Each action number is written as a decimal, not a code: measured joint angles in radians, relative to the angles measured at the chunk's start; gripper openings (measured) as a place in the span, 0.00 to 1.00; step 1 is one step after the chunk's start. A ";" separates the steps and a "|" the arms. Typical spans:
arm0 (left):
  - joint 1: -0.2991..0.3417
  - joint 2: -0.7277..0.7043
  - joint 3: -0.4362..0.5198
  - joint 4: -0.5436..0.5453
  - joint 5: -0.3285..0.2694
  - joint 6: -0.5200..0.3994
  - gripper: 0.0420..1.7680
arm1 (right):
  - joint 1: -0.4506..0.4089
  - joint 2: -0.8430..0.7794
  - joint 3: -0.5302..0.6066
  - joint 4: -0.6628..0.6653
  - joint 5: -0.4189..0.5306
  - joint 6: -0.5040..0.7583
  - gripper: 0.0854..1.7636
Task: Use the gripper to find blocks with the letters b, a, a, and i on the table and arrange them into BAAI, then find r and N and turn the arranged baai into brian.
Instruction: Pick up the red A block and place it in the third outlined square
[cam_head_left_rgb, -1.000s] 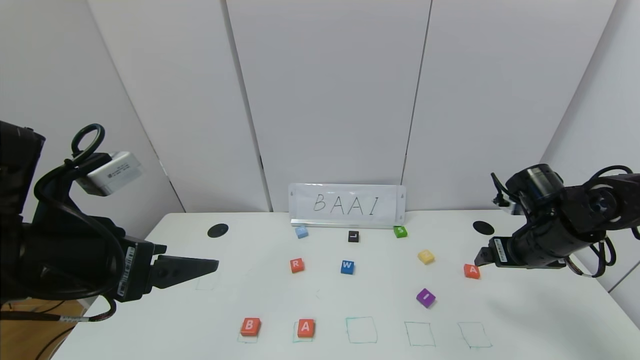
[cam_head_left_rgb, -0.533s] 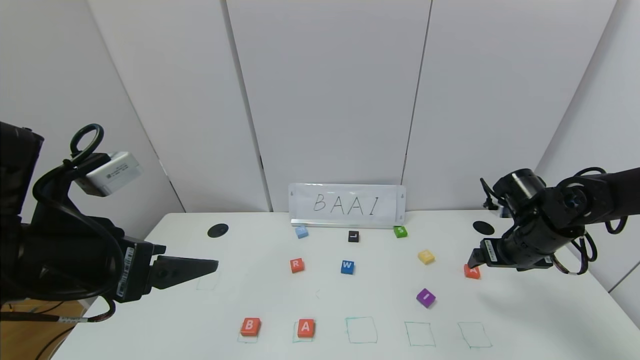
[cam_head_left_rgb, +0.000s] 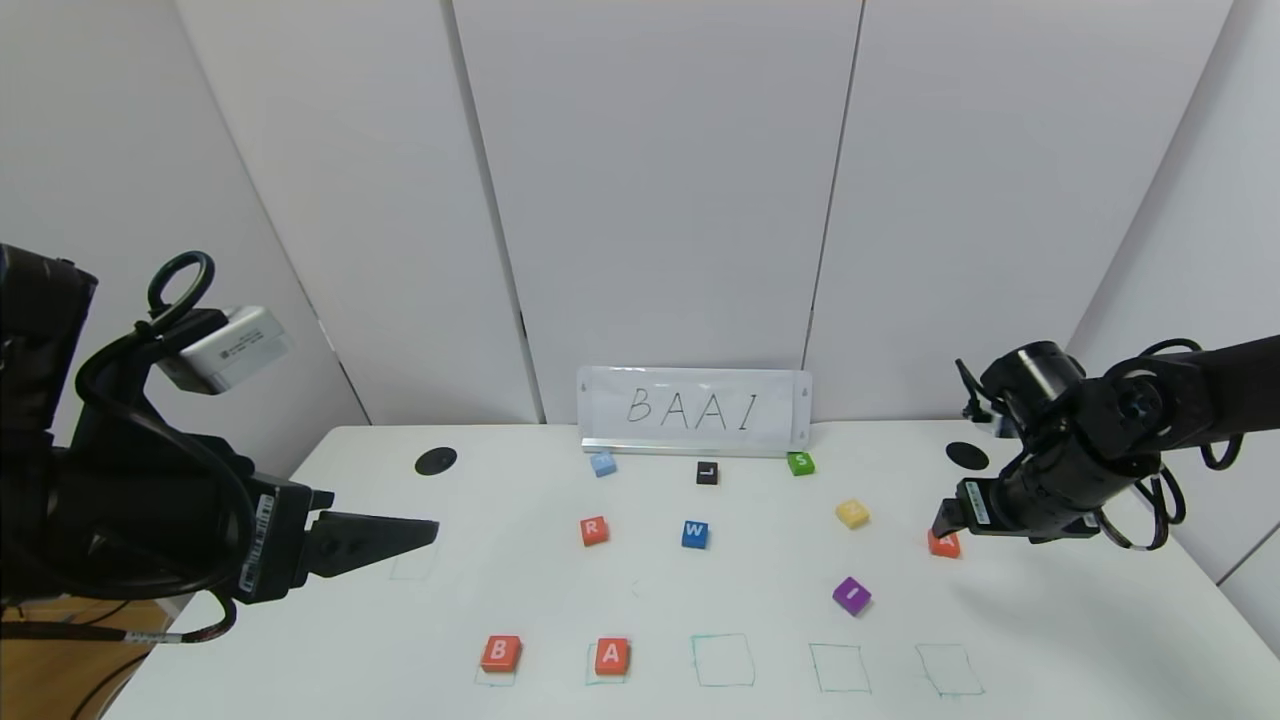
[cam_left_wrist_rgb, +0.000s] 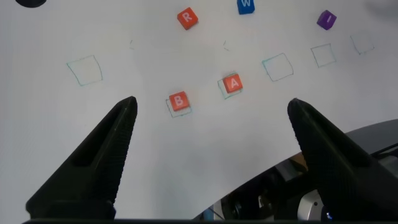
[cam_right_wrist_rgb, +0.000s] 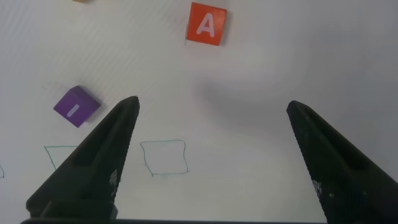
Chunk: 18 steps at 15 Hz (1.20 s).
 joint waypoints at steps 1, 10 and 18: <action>0.000 0.001 0.000 0.000 -0.001 0.003 0.97 | 0.000 0.004 -0.001 0.000 0.000 0.001 0.97; -0.007 -0.009 0.008 0.001 -0.001 0.007 0.97 | 0.001 0.039 -0.015 -0.037 0.031 0.003 0.97; 0.007 -0.023 0.006 0.000 0.001 0.007 0.97 | -0.020 0.133 -0.024 -0.158 0.031 0.002 0.97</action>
